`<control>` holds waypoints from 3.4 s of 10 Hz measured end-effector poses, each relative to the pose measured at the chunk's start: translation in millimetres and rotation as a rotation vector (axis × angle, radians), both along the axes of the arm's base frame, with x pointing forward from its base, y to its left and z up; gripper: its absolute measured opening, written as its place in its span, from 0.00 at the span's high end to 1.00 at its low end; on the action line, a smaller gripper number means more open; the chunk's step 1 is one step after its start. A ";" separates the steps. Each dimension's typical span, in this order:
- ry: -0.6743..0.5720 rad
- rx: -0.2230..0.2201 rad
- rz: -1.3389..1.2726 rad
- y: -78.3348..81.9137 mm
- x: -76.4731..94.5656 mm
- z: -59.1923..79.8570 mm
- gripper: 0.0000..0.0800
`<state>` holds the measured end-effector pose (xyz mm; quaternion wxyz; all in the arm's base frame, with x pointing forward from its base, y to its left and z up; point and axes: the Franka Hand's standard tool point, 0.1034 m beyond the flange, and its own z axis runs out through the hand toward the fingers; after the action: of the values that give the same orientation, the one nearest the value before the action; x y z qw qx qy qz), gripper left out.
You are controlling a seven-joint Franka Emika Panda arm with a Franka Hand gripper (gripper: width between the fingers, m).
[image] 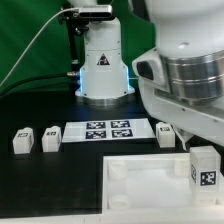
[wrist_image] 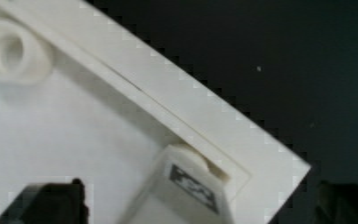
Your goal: Assemble one leg
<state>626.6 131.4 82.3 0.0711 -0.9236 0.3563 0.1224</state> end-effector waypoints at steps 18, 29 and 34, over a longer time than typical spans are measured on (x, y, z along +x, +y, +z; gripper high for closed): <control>-0.039 -0.019 -0.062 -25.6 8.9 -13.2 0.63; -0.011 -0.062 -0.452 -11.2 -0.3 -9.8 0.23; -0.176 0.003 0.277 -14.5 0.1 -12.1 0.19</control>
Offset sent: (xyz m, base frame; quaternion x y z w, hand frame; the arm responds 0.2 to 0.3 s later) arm 0.0041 -0.0286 -0.0110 -0.0293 0.0621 -0.3067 0.9493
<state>626.7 116.9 70.2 0.0858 -0.9709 0.2178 0.0499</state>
